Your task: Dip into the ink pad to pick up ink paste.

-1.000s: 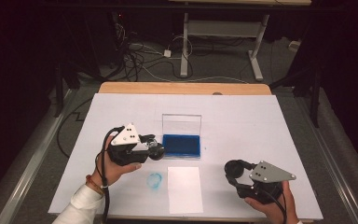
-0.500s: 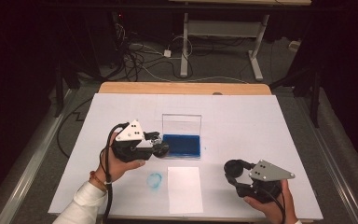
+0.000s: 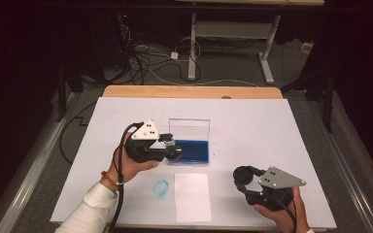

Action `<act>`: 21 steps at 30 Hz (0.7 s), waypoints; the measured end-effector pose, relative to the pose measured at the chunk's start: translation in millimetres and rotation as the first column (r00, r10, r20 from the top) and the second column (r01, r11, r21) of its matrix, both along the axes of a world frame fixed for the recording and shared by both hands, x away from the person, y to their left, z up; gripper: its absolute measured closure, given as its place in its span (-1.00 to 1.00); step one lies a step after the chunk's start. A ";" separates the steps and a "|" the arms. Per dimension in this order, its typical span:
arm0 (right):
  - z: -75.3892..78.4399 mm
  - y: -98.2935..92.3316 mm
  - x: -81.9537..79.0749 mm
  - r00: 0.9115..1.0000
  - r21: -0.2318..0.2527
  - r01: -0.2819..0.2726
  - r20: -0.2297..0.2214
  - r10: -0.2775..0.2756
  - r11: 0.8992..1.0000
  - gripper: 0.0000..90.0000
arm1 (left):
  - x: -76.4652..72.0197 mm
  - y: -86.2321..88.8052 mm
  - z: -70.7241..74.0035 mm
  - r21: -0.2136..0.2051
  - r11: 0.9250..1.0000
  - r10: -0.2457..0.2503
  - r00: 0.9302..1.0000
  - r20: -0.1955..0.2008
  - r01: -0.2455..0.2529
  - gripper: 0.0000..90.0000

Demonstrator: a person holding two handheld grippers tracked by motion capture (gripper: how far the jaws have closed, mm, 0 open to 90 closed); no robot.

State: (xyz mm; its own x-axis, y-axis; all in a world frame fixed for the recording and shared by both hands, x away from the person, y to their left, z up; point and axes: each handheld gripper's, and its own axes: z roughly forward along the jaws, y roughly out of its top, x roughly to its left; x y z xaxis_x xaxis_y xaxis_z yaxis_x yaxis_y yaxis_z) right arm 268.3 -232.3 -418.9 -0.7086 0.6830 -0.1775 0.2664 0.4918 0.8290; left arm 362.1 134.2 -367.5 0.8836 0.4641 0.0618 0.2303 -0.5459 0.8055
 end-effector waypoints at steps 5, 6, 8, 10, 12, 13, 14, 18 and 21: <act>-1.0 -1.4 0.2 1.000 -0.003 0.000 -0.005 0.000 1.000 -0.14 | 5.6 -9.4 2.6 0.021 1.000 -0.008 1.000 0.003 0.007 0.21; -0.7 -1.0 0.2 1.000 -0.004 0.000 -0.003 0.000 1.000 -0.14 | 6.3 -10.6 2.9 0.024 1.000 -0.009 1.000 0.003 0.009 0.21; -0.4 -0.4 0.2 1.000 -0.005 -0.004 0.001 0.004 1.000 -0.14 | 8.3 -14.1 2.8 0.024 1.000 -0.011 1.000 0.000 0.011 0.21; -0.7 0.0 -0.2 1.000 -0.009 -0.008 0.000 0.008 1.000 -0.14 | 10.8 -17.3 2.3 0.027 1.000 -0.014 1.000 -0.005 0.015 0.21; -0.9 -0.1 -0.8 1.000 -0.010 -0.008 0.000 0.008 1.000 -0.14 | 13.8 -20.9 1.8 0.039 0.999 -0.018 1.000 -0.007 0.018 0.21; -1.0 -0.4 -1.2 1.000 -0.008 -0.008 -0.001 0.008 1.000 -0.14 | 14.9 -22.6 1.4 0.041 0.999 -0.019 1.000 -0.009 0.019 0.21; -0.9 -0.8 -1.6 1.000 -0.009 -0.010 0.000 0.010 1.000 -0.14 | 16.6 -24.6 1.0 0.048 0.999 -0.019 1.000 -0.008 0.020 0.21; -0.4 -3.1 -3.7 1.000 -0.005 -0.006 0.000 0.006 1.000 -0.14 | 22.7 -32.2 -1.6 0.072 0.997 -0.022 1.000 -0.018 0.023 0.21; 0.5 -3.5 -5.9 1.000 -0.001 -0.009 0.005 0.009 1.000 -0.14 | 26.9 -36.3 -3.9 0.083 0.996 -0.024 0.999 -0.038 0.027 0.21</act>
State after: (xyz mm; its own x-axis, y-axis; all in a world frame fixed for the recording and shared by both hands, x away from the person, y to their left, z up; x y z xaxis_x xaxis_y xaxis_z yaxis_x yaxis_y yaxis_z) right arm 262.3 -235.8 -418.4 -0.7138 0.6765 -0.1812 0.2581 0.4946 0.8299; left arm 388.9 98.0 -371.4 0.8976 0.4358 0.0668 0.2440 -0.6171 0.7481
